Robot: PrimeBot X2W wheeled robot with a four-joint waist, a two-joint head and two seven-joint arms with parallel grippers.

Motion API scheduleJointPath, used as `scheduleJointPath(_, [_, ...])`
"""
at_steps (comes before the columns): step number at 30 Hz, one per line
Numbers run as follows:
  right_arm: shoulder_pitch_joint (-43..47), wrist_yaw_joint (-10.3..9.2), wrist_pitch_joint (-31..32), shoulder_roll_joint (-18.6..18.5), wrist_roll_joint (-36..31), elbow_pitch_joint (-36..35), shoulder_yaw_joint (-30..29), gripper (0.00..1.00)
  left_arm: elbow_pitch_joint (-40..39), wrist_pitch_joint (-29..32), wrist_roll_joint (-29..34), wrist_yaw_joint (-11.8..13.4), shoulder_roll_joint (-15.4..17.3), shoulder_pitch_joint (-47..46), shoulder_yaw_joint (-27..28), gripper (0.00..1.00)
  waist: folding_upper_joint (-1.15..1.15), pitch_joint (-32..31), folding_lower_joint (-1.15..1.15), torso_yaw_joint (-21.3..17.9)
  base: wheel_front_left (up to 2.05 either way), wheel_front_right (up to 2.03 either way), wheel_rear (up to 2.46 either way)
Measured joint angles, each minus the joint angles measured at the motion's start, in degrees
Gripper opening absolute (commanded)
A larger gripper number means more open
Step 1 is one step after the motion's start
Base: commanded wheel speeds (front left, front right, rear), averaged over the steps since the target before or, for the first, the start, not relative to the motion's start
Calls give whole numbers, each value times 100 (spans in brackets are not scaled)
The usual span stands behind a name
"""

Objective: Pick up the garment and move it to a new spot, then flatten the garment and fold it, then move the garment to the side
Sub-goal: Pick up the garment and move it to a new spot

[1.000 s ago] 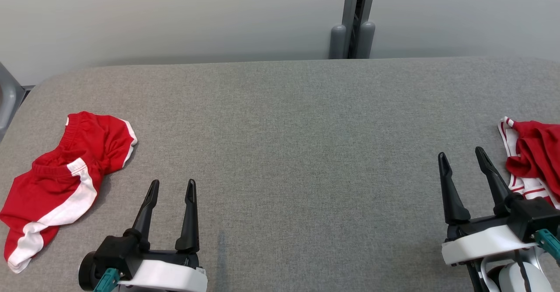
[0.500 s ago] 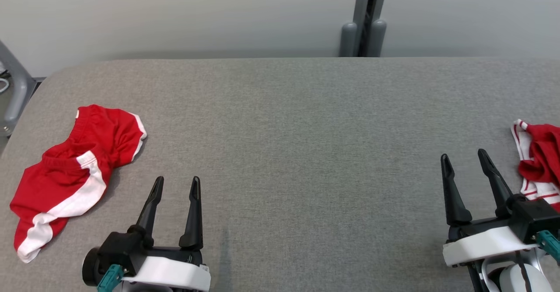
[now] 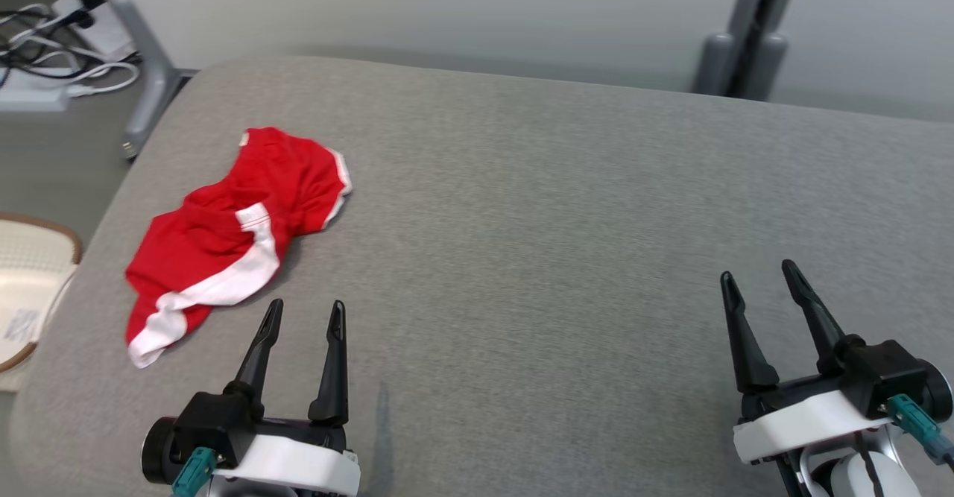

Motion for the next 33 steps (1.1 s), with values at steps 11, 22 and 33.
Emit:
scheduleJointPath(11, [22,0,-1,14,44,35,354,100,11,3,1,-20,1,170,64,100,0,-208,0,1036,0,0,0])
scheduleJointPath(22, [91,0,0,23,68,118,582,100,-58,2,-4,-18,4,349,174,100,0,-454,0,1580,0,0,0])
scheduleJointPath(33, [59,0,0,-47,101,192,672,100,-109,2,-63,38,1,361,177,100,0,-438,0,1571,0,0,0])
